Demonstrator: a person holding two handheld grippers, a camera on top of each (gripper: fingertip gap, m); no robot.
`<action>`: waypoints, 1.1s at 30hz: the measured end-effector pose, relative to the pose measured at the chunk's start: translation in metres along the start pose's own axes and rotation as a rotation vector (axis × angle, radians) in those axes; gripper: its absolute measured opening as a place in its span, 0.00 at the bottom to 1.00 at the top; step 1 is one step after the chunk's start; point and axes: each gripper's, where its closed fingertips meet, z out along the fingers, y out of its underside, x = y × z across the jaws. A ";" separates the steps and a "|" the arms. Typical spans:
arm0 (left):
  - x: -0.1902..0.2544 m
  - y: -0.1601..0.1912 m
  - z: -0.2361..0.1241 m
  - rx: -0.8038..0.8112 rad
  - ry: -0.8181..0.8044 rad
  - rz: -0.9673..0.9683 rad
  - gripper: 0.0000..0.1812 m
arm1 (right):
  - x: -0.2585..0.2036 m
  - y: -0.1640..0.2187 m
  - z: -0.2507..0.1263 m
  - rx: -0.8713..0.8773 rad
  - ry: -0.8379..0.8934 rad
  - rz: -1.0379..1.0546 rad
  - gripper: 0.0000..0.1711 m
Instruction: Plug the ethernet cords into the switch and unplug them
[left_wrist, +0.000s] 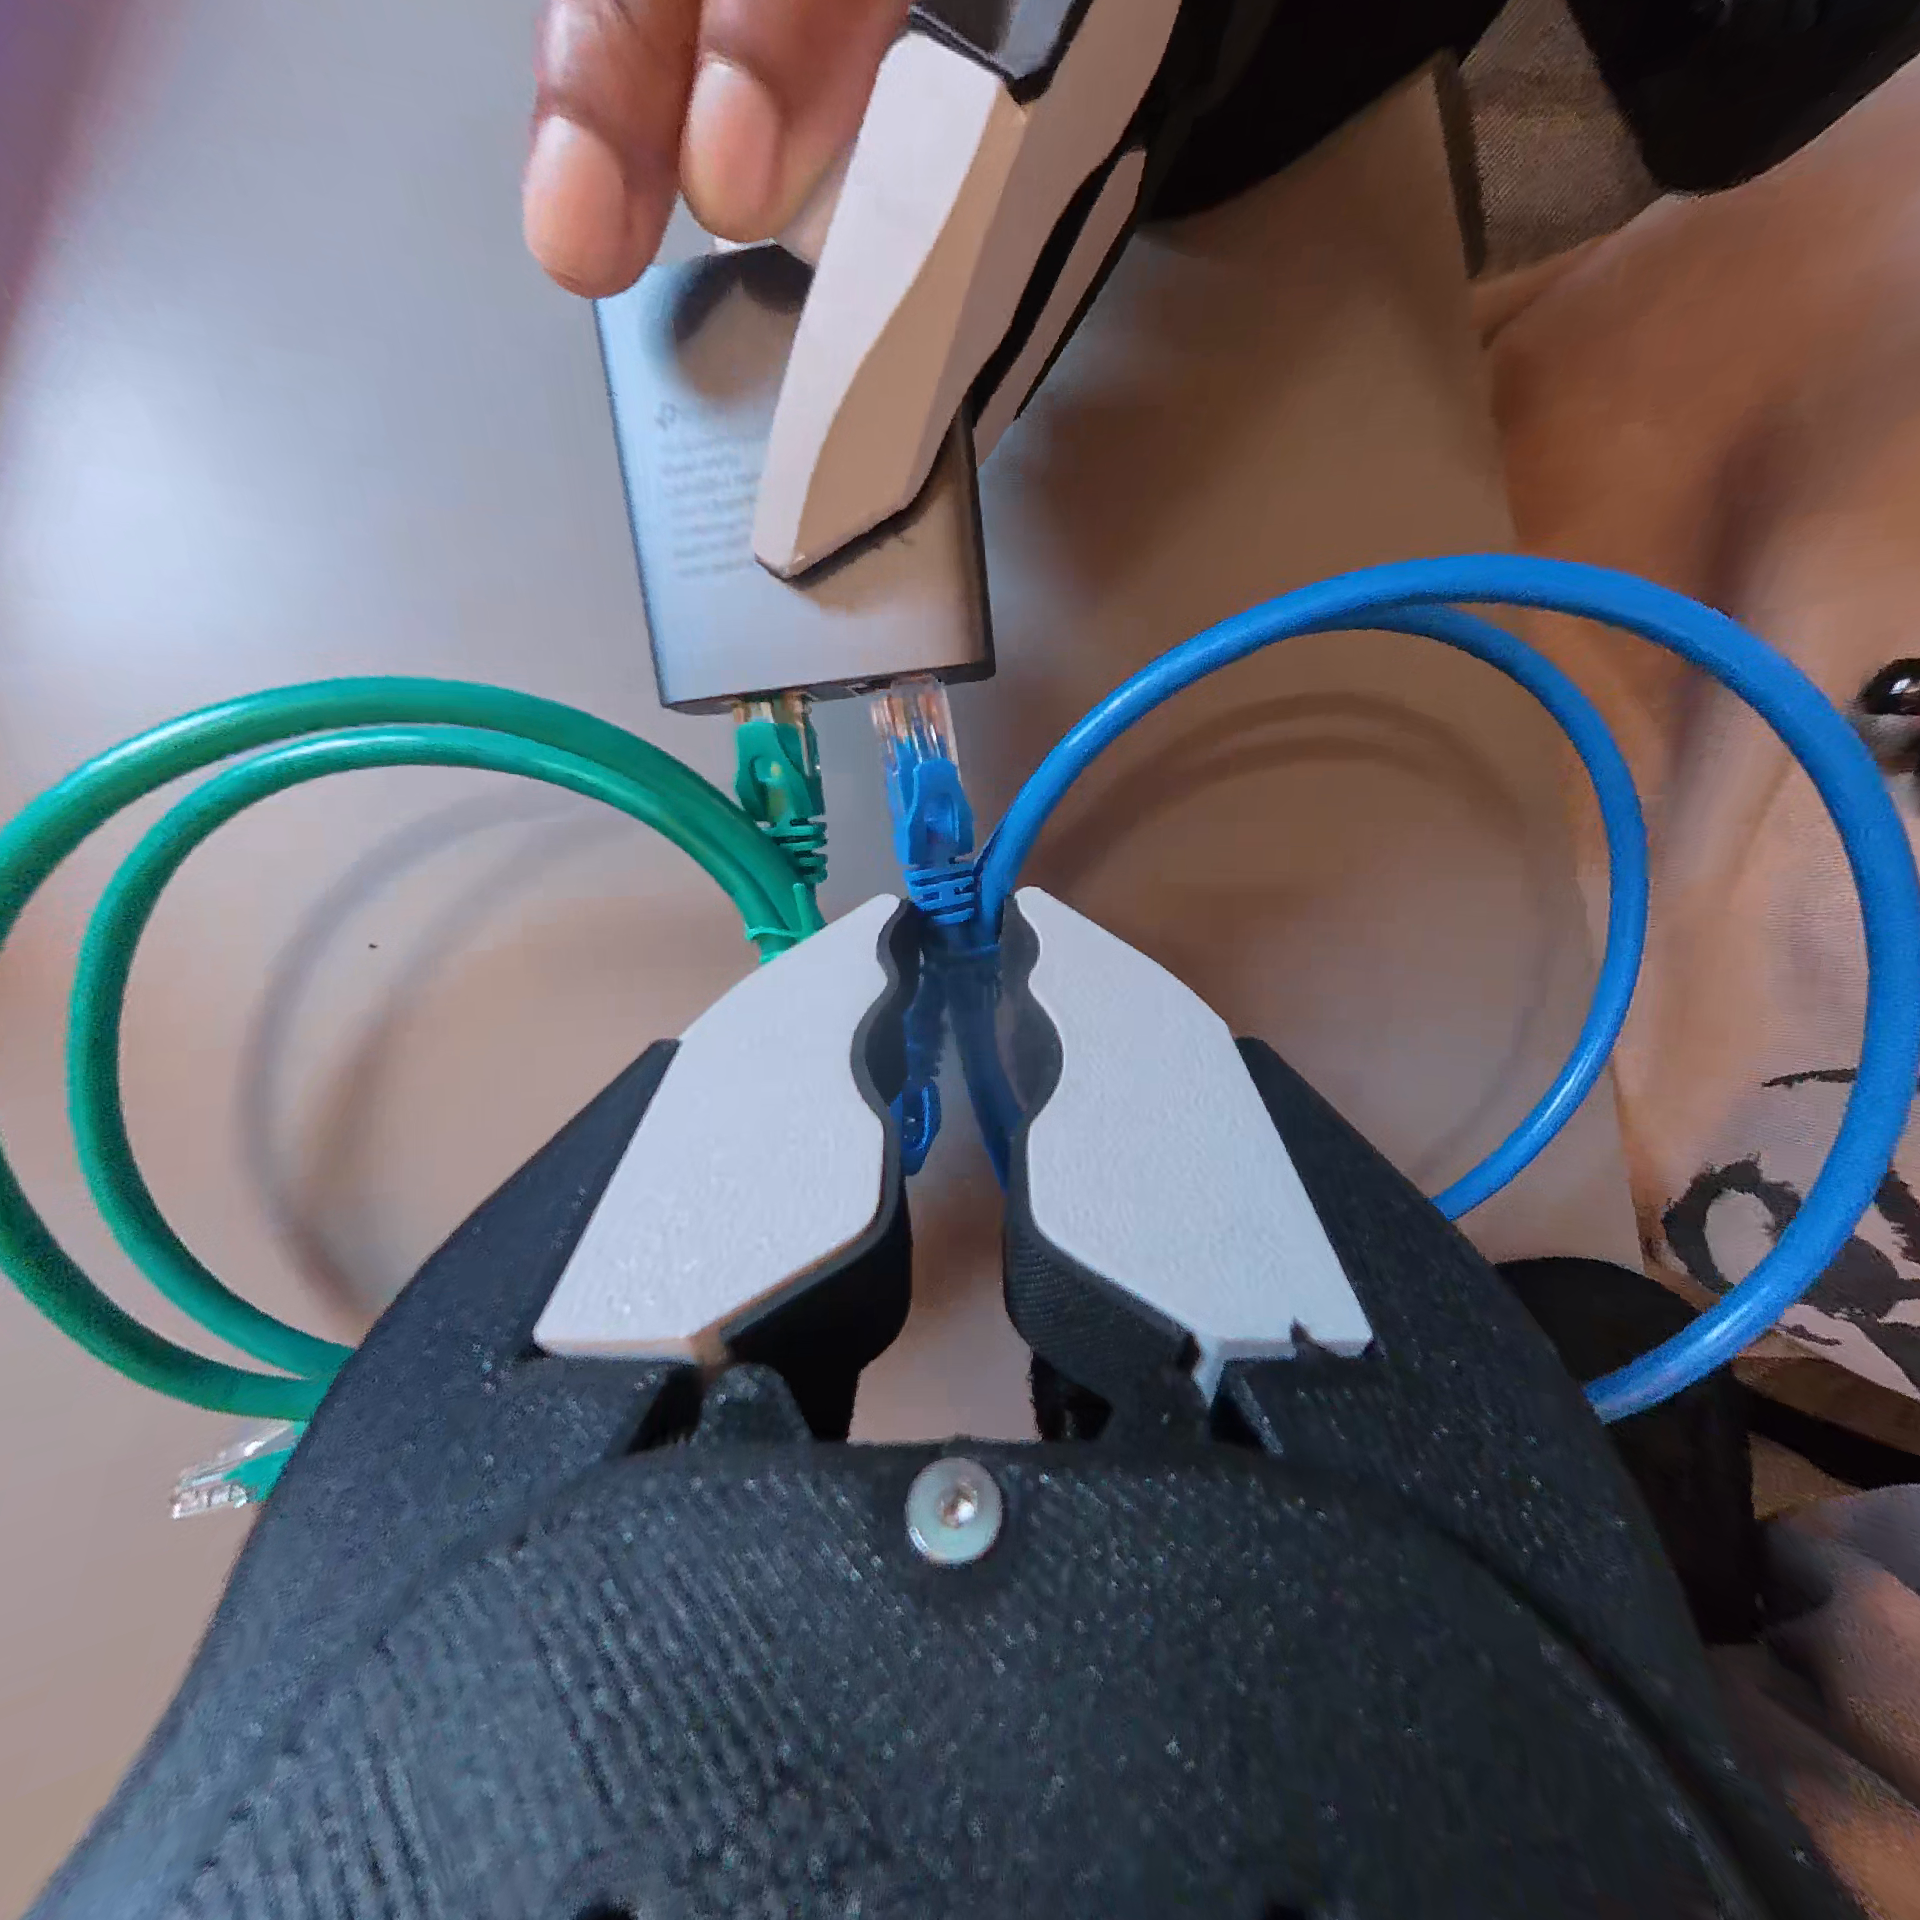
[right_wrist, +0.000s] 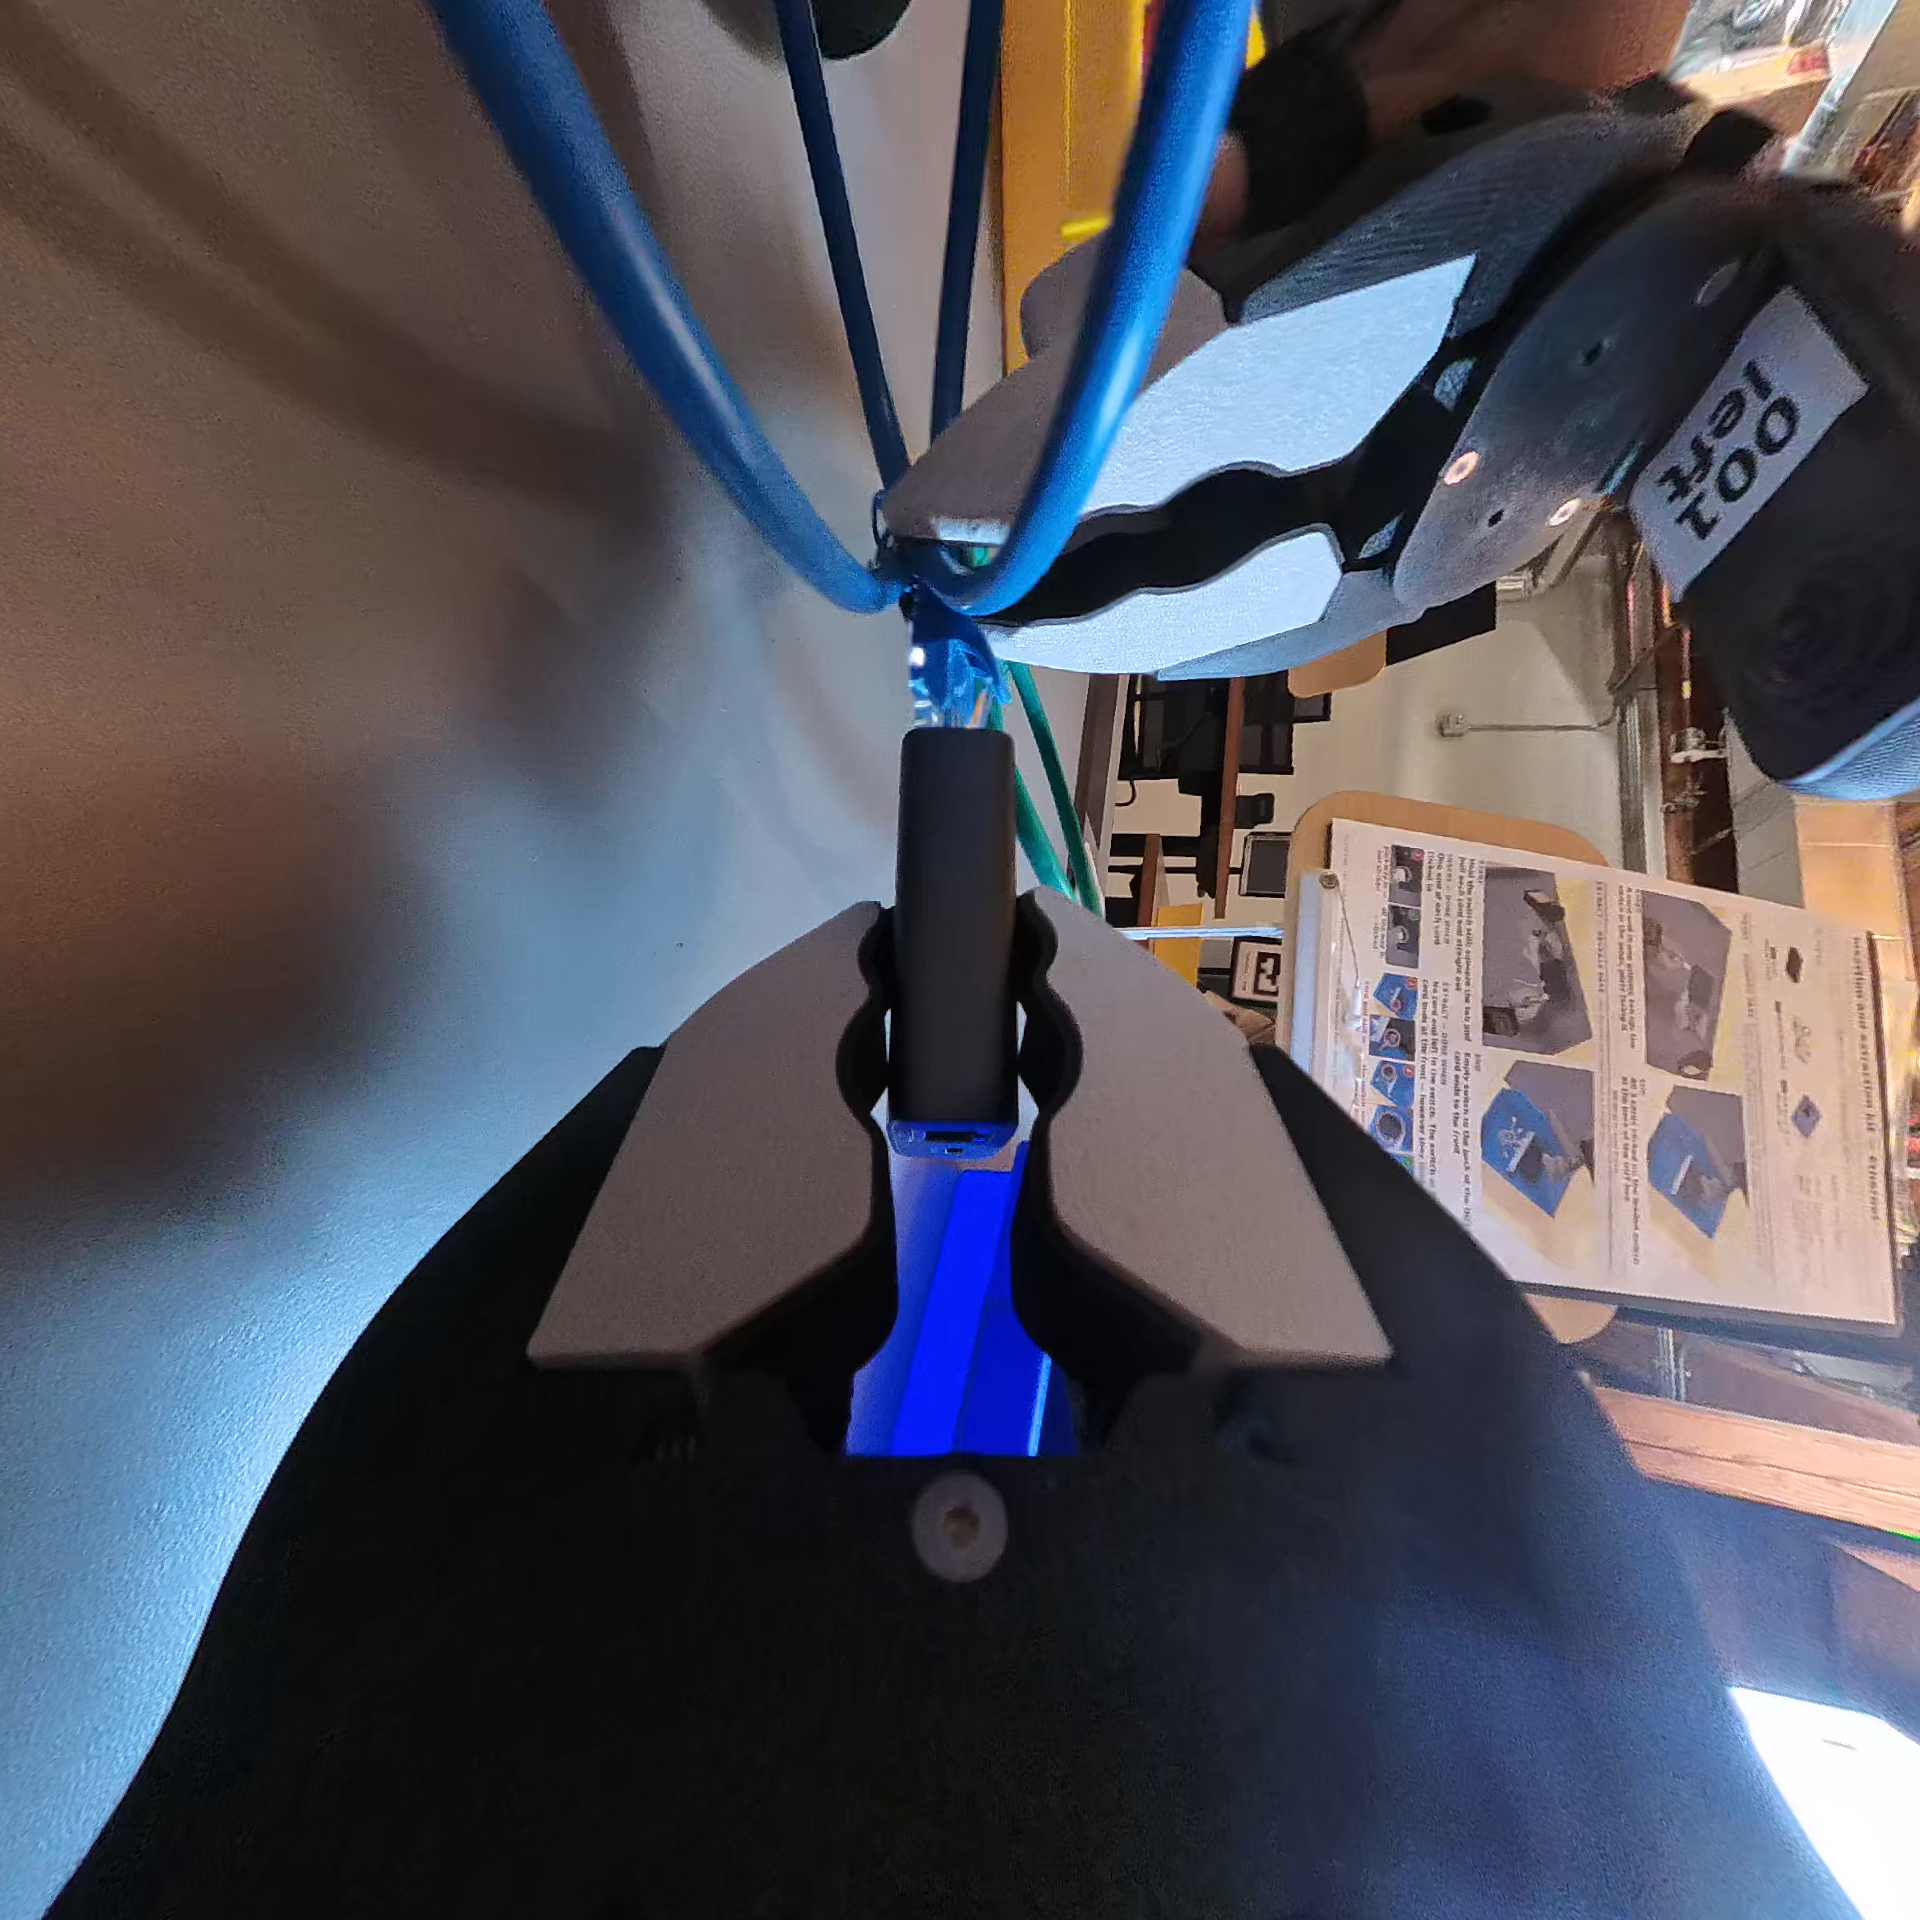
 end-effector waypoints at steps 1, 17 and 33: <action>0.000 -0.002 -0.002 0.030 0.018 -0.010 0.08 | 0.000 0.000 -0.001 0.002 0.008 -0.001 0.12; 0.009 -0.018 -0.015 0.228 0.131 -0.005 0.08 | 0.015 -0.003 -0.010 0.035 0.081 0.045 0.12; 0.013 -0.011 -0.006 0.143 0.097 0.017 0.08 | 0.014 -0.018 -0.013 0.069 0.088 0.007 0.12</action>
